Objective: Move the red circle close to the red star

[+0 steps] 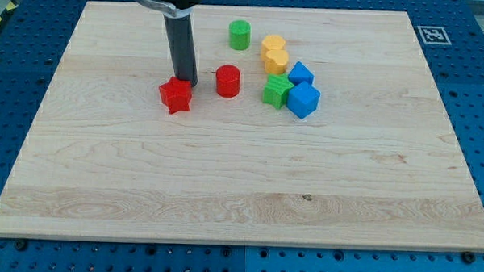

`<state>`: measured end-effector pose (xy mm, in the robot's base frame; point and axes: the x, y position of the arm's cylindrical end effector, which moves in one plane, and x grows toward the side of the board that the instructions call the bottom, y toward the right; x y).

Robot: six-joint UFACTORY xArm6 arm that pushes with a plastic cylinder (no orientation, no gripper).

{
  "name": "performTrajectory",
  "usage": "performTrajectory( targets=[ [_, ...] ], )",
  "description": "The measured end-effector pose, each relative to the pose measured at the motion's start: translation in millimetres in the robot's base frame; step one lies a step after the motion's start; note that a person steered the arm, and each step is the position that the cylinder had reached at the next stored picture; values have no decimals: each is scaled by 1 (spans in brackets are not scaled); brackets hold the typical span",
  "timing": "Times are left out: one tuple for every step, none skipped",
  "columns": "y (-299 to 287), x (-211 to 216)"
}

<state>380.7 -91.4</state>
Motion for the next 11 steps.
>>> performTrajectory(
  targets=[
    [21, -12],
    [57, -22],
    [82, -31],
    [97, -31],
    [99, -9],
    [92, 3],
    [67, 3],
    [51, 3],
    [36, 6],
    [33, 6],
    [39, 6]
  ],
)
